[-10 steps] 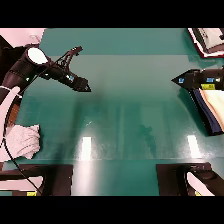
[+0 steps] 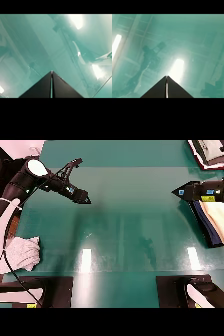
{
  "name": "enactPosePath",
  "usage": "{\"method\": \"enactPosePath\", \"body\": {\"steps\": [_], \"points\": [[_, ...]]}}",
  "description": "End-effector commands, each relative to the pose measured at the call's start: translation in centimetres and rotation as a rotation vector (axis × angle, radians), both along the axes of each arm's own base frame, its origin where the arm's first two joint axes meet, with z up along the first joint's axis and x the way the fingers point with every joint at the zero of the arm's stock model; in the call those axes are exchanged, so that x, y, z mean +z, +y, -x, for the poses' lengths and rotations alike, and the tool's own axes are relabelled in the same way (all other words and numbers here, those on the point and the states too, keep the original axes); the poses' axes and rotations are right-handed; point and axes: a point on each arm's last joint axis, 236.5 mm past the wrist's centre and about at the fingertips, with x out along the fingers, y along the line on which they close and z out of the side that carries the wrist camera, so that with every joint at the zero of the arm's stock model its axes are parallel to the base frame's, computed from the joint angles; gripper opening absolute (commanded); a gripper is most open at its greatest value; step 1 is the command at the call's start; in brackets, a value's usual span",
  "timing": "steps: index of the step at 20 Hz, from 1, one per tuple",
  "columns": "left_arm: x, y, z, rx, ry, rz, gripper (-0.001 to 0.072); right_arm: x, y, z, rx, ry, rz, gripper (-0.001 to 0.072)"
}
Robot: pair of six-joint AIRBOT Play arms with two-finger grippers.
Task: Fold the shirts.
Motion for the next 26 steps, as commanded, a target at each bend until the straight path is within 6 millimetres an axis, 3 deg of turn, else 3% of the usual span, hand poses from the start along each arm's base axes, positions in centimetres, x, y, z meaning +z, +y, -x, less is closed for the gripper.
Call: {"method": "enactPosePath", "body": {"steps": [1, 6, 8, 10, 12, 15, 17, 18, 19, 20, 24, 26], "points": [[0.0, 0.0, 0.0, 0.0, -0.001, 0.001, 0.0023, 0.0, 0.0, 0.1, 0.002, 0.002, 0.0, 0.0016], [0.8, -0.8, -0.5, 0.019, -0.016, 0.048, 0.0023, -0.2, 0.1, 0.2, 0.007, 0.01, 0.002, 0.0016], [1.7, 0.3, -0.3, 0.03, 0.009, 0.034, 0.0021, -0.1, 0.1, 0.2, 0.006, 0.009, 0.002, 0.0016], [3.9, 3.7, -0.5, 0.078, -0.061, -0.058, 0.002, -0.2, 0.1, 0.3, 0.008, 0.011, 0.002, 0.0016], [6.7, 9.6, -0.1, 0.183, -0.185, -0.257, 0.0021, -0.3, 0.1, 0.5, 0.013, 0.019, 0.003, 0.0016], [9.2, 18.4, 4.3, 0.285, -0.194, -0.589, 0.0023, -0.2, 0.1, 0.4, 0.011, 0.016, 0.003, 0.0016], [9.2, 21.5, 7.6, 0.354, -0.126, -0.698, 0.0025, -0.2, 0.1, 0.4, 0.011, 0.016, 0.003, 0.0016], [8.6, 22.4, 8.9, 0.375, -0.092, -0.728, 0.0221, -0.2, 0.1, 0.4, 0.011, 0.015, 0.003, 0.0016], [7.6, 23.1, 9.9, 0.41, -0.061, -0.749, 0.0533, -0.2, 0.1, 0.4, 0.011, 0.015, 0.003, 0.0016], [6.1, 24.0, 10.8, 0.44, -0.021, -0.785, 0.0611, -0.3, 0.1, 0.4, 0.011, 0.016, 0.003, 0.0016], [-1.6, 28.4, 15.4, 0.435, 0.151, -1.011, 0.0612, -0.3, 0.1, 0.5, 0.013, 0.018, 0.004, 0.0016], [-5.0, 29.7, 16.7, 0.438, 0.185, -1.08, 0.0612, -0.3, 0.1, 0.5, 0.013, 0.018, 0.005, 0.0016]]}}
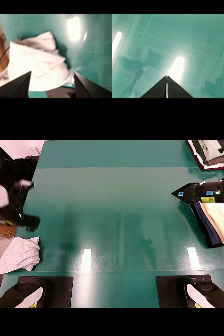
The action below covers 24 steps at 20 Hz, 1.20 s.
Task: Fold the shirts.
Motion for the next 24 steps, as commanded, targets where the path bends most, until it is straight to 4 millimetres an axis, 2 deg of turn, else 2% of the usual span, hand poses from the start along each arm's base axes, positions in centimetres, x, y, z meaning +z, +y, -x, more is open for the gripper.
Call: {"method": "enactPosePath", "body": {"steps": [1, 4, 8, 9, 10, 11, 13, 14, 15, 16, 18, 20, 22, 24], "points": [[-5.2, 3.3, 2.9, 0.055, 0.067, -0.142, 0.0612, 0.0, 0.0, 0.0, 0.001, 0.0, 0.001, 0.0016], [-8.5, 3.3, 4.0, 0.071, 0.079, -0.136, 0.0612, 0.0, 0.0, 0.0, 0.001, 0.0, 0.001, 0.0016], [-10.0, 3.4, 5.2, 0.086, 0.103, -0.138, 0.0609, 0.0, 0.0, 0.0, 0.002, 0.0, 0.0, 0.0016], [-10.1, 3.4, 5.3, 0.091, 0.103, -0.138, 0.0504, 0.0, 0.0, 0.0, 0.002, 0.0, 0.0, 0.0016], [-10.1, 3.4, 5.2, 0.089, 0.101, -0.137, 0.0253, 0.0, 0.0, 0.0, 0.002, 0.0, 0.0, 0.0016], [-10.1, 3.3, 5.0, 0.086, 0.093, -0.134, 0.012, 0.0, 0.0, 0.0, 0.002, 0.0, 0.0, 0.0016], [-10.1, 3.2, 4.5, 0.079, 0.074, -0.129, 0.0112, 0.0, 0.0, 0.1, 0.003, 0.002, 0.0, 0.0016], [-9.8, 3.2, 4.1, 0.08, 0.061, -0.127, 0.0021, -0.1, 0.1, 0.1, 0.004, 0.004, 0.001, 0.0016], [-8.7, 3.0, 3.1, 0.085, 0.028, -0.118, 0.0022, -0.1, 0.1, 0.1, 0.005, 0.005, 0.0, 0.0016], [-7.1, 2.4, 1.4, 0.082, -0.025, -0.095, 0.0022, 0.0, 0.1, 0.1, 0.004, 0.004, 0.0, 0.0016], [-1.3, 0.2, -3.0, 0.036, -0.199, 0.005, 0.0022, 0.0, 0.1, 0.2, 0.006, 0.006, -0.002, 0.0016], [7.4, -4.3, -7.2, -0.109, -0.414, 0.18, 0.0022, 0.0, 0.2, 0.2, 0.007, 0.005, -0.009, 0.0016], [16.0, -9.9, -8.5, -0.293, -0.592, 0.376, 0.0021, 0.1, 0.2, 0.1, 0.005, 0.003, -0.009, 0.0016], [23.2, -15.0, -7.9, -0.427, -0.732, 0.576, 0.0021, 0.1, 0.2, 0.1, 0.004, 0.0, -0.01, 0.0016]]}}
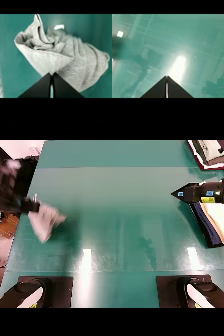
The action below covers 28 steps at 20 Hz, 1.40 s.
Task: Fold the shirts.
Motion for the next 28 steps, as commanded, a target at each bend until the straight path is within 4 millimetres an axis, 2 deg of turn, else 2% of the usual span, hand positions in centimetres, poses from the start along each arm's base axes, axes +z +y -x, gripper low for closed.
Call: {"method": "enactPosePath", "body": {"steps": [1, 3, 4, 6, 8, 11, 13, 14, 16, 18, 19, 21, 22, 24, 28], "points": [[14.2, -10.0, 1.0, -0.355, -0.312, 0.292, 0.002, 0.2, 0.0, -0.2, -0.006, -0.01, -0.004, 0.0016], [17.7, -13.7, 1.5, -0.47, -0.394, 0.348, 0.0021, 0.5, -0.1, -0.6, -0.017, -0.028, -0.009, 0.0016], [18.4, -15.8, 1.6, -0.525, -0.412, 0.362, 0.0021, 0.6, -0.1, -0.8, -0.022, -0.035, -0.01, 0.0016], [17.8, -20.1, 1.0, -0.638, -0.401, 0.371, 0.0021, 0.8, -0.2, -1.1, -0.031, -0.05, -0.012, 0.0016], [14.6, -24.0, -0.2, -0.717, -0.325, 0.37, 0.0022, 0.9, -0.2, -1.3, -0.035, -0.056, -0.014, 0.0016], [7.0, -27.1, -3.0, -0.734, -0.128, 0.362, 0.0022, 0.9, -0.3, -1.3, -0.036, -0.057, -0.013, 0.0016], [1.3, -27.8, -4.0, -0.731, 0.032, 0.34, 0.0023, 0.9, -0.3, -1.3, -0.036, -0.057, -0.013, 0.0016], [-1.3, -28.0, -4.3, -0.73, 0.104, 0.326, 0.0054, 0.9, -0.3, -1.3, -0.036, -0.057, -0.013, 0.0016], [-4.5, -27.5, -5.1, -0.676, 0.195, 0.322, 0.0558, 0.9, -0.3, -1.3, -0.035, -0.056, -0.013, 0.0016], [-5.3, -25.6, -5.8, -0.61, 0.243, 0.334, 0.054, 0.9, -0.2, -1.2, -0.034, -0.054, -0.012, 0.0016], [-5.5, -24.1, -5.9, -0.578, 0.28, 0.337, 0.054, 0.9, -0.2, -1.2, -0.034, -0.054, -0.012, 0.0016], [-7.1, -21.3, -5.1, -0.521, 0.39, 0.352, 0.0539, 0.9, -0.3, -1.2, -0.034, -0.054, -0.012, 0.0016], [-8.3, -20.9, -4.6, -0.495, 0.441, 0.392, 0.054, 0.9, -0.2, -1.2, -0.034, -0.054, -0.012, 0.0016], [-10.9, -22.1, -3.8, -0.453, 0.501, 0.508, 0.054, 0.9, -0.2, -1.2, -0.034, -0.054, -0.012, 0.0016], [-16.9, -26.2, -4.1, -0.276, 0.477, 0.717, 0.0541, 0.9, -0.3, -1.2, -0.034, -0.055, -0.013, 0.0016]]}}
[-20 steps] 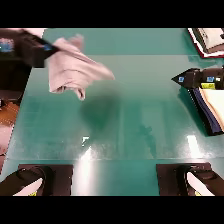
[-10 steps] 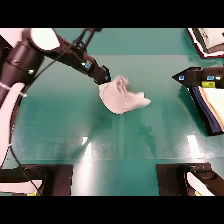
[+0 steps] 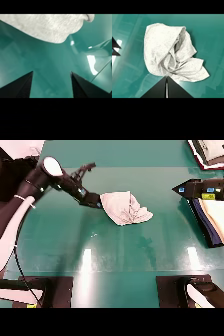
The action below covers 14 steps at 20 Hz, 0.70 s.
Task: Fold the shirts.
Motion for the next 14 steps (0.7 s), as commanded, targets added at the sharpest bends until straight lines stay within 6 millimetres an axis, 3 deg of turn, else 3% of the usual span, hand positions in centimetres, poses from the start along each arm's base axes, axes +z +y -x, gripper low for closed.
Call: {"method": "enactPosePath", "body": {"steps": [1, 3, 7, 11, 12, 13, 14], "points": [[-4.4, -2.7, -0.7, 0.208, 0.051, 0.124, 0.0541, 0.0, 0.0, 0.0, 0.001, 0.0, 0.0, 0.0016], [-6.0, -3.7, -1.1, 0.269, 0.014, 0.134, 0.054, 0.0, 0.0, 0.0, 0.001, 0.0, 0.0, 0.0016], [-7.0, -6.0, -1.2, 0.279, -0.043, 0.132, 0.054, 0.0, 0.0, 0.0, 0.001, 0.001, -0.001, 0.0016], [-8.2, -6.5, -0.7, 0.279, 0.001, 0.127, 0.0536, 0.0, 0.0, 0.1, 0.002, 0.003, 0.0, 0.0016], [-8.0, -6.6, -0.8, 0.277, -0.003, 0.132, 0.0318, -0.1, 0.1, 0.1, 0.004, 0.004, 0.001, 0.0016], [-7.6, -6.7, -0.9, 0.273, -0.01, 0.137, 0.0046, -0.1, 0.1, 0.1, 0.003, 0.004, 0.0, 0.0016], [-7.3, -6.8, -1.0, 0.267, -0.011, 0.142, 0.0023, -0.1, 0.1, 0.1, 0.004, 0.005, 0.001, 0.0016]]}}
